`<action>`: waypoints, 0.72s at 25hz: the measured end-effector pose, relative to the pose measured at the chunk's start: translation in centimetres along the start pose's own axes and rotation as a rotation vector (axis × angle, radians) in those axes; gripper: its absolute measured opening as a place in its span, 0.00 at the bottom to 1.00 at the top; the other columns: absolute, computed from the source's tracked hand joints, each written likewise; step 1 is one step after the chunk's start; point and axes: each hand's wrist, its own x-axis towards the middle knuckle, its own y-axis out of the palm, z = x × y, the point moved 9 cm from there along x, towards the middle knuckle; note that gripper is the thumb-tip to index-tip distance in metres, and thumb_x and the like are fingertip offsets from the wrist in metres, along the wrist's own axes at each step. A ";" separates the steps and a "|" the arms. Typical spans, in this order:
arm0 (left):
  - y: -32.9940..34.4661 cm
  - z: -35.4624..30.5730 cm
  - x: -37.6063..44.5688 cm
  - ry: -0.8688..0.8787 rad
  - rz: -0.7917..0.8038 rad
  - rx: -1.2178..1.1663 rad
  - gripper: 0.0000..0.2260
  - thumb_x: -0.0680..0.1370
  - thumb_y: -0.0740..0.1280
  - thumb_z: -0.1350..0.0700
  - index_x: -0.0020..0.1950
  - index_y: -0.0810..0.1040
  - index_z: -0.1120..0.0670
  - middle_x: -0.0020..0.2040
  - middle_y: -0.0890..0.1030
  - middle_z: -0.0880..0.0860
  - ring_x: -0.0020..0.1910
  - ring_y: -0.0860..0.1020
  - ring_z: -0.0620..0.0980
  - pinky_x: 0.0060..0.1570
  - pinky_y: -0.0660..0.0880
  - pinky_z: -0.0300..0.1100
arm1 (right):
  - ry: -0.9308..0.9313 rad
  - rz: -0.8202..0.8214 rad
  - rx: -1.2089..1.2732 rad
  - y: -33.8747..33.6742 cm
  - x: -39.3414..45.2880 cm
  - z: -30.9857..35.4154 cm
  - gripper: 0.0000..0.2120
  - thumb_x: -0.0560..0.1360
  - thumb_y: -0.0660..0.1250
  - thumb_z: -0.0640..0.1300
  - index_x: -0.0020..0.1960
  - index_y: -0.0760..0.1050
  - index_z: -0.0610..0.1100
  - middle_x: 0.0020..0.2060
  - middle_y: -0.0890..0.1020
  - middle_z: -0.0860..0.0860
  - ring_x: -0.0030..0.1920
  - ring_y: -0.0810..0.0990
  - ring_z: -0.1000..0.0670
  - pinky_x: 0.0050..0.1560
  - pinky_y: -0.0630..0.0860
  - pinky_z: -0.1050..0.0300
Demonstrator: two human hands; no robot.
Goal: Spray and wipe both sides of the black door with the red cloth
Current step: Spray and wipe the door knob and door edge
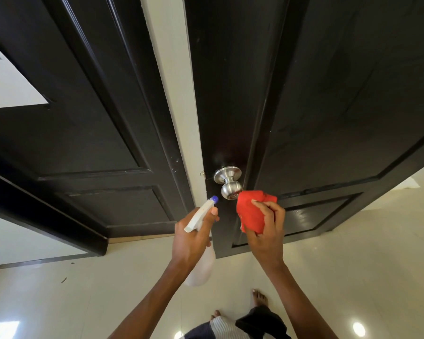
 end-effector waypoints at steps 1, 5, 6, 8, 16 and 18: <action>0.5 0.3 -0.1 -0.006 0.029 0.019 0.18 0.75 0.65 0.37 0.49 0.84 0.49 0.40 0.85 0.51 0.29 0.79 0.49 0.30 0.78 0.39 | 0.028 -0.006 0.026 -0.2 -0.2 -0.3 0.33 0.69 0.78 0.42 0.70 0.69 0.56 0.67 0.66 0.52 0.64 0.69 0.56 0.56 0.71 0.70; 2.3 2.1 -0.5 -0.039 0.056 0.103 0.20 0.73 0.65 0.33 0.47 0.82 0.49 0.35 0.81 0.54 0.33 0.81 0.54 0.34 0.80 0.54 | 0.067 0.007 0.072 -0.1 -0.5 -0.6 0.33 0.70 0.76 0.48 0.72 0.67 0.58 0.69 0.65 0.54 0.66 0.69 0.56 0.56 0.72 0.70; 2.5 2.4 -0.5 -0.055 0.046 0.115 0.18 0.74 0.65 0.34 0.46 0.81 0.48 0.34 0.81 0.53 0.34 0.81 0.53 0.34 0.81 0.54 | 0.071 0.010 0.067 0.1 -0.4 -0.7 0.34 0.70 0.77 0.49 0.72 0.66 0.57 0.69 0.66 0.52 0.66 0.69 0.56 0.56 0.73 0.69; 3.1 2.9 -0.5 -0.090 0.032 0.119 0.13 0.74 0.66 0.35 0.45 0.79 0.44 0.36 0.82 0.52 0.37 0.83 0.51 0.35 0.83 0.53 | 0.096 0.011 0.062 0.3 -0.4 -1.2 0.37 0.70 0.78 0.49 0.74 0.65 0.56 0.70 0.66 0.50 0.65 0.71 0.56 0.57 0.73 0.67; 3.1 2.6 -0.5 -0.105 -0.025 0.074 0.13 0.74 0.65 0.35 0.45 0.78 0.43 0.35 0.80 0.49 0.37 0.82 0.49 0.35 0.83 0.52 | 0.118 -0.010 0.117 0.0 -0.6 -1.3 0.35 0.73 0.72 0.62 0.75 0.64 0.56 0.71 0.66 0.50 0.69 0.67 0.63 0.60 0.74 0.64; 3.1 2.4 -0.6 -0.103 -0.024 0.059 0.16 0.74 0.65 0.35 0.46 0.80 0.46 0.35 0.81 0.50 0.38 0.82 0.49 0.34 0.83 0.52 | 0.129 -0.019 0.116 -0.1 -0.5 -1.3 0.34 0.72 0.73 0.59 0.75 0.64 0.56 0.71 0.66 0.51 0.68 0.69 0.61 0.59 0.75 0.62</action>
